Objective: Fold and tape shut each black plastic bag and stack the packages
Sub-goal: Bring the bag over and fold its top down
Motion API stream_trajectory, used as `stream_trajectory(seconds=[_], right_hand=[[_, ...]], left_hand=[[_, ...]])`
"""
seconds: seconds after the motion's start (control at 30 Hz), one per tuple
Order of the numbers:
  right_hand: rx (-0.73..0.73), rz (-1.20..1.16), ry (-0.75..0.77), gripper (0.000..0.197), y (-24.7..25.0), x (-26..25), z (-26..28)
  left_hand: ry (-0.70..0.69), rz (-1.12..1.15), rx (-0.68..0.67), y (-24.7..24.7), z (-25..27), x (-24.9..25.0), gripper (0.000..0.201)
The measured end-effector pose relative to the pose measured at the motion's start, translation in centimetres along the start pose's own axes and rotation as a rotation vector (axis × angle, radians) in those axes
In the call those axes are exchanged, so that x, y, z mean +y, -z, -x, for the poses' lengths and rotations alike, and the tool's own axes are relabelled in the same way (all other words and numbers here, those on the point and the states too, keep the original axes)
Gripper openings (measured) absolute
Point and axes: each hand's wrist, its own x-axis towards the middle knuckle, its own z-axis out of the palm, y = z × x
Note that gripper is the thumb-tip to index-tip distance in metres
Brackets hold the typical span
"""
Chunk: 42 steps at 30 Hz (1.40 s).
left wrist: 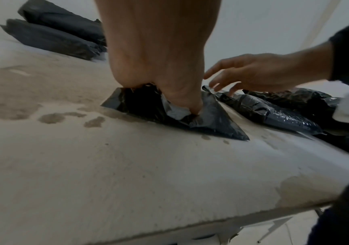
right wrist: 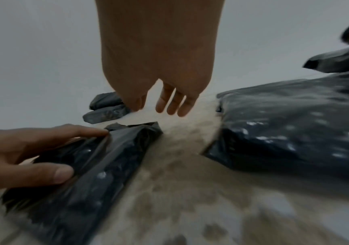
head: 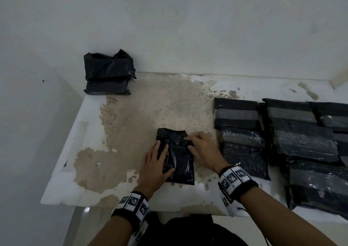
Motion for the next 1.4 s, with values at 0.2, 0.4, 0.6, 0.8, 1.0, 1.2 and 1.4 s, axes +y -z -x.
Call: stream_trajectory(seconds=[0.2,0.4,0.6,0.8,1.0,1.2,1.4], right_hand=[[-0.331,0.255,-0.126,0.04,-0.9,-1.5,-5.0],[-0.349,0.386,-0.166,0.025,-0.1,-0.3,-5.5],[-0.058,0.136,-0.289,0.01,1.4,1.0,-4.9],[-0.094,-0.016,-0.191,0.007,1.4,0.3,-3.9],[-0.099,-0.056,-0.158,0.006,2.0,-0.1,-3.2],[-0.116,-0.05,-0.207,0.009,1.9,0.4,-2.7],[-0.037,-0.035,-0.368,0.012,1.5,0.9,-2.5]], left_hand=[[0.004,0.001,0.001,-0.2,0.0,-0.3,0.089],[0.007,0.028,0.012,-0.4,0.1,-0.6,0.09],[-0.012,0.032,0.023,-0.3,0.5,-0.7,0.09],[-0.079,0.065,0.11,2.6,-3.1,-0.2,0.07],[-0.08,-0.265,-0.052,6.1,-8.6,-1.8,0.034],[-0.134,-0.183,-0.063,7.0,-9.0,-2.8,0.018],[0.056,0.451,0.076,7.7,-8.5,-2.8,0.01]])
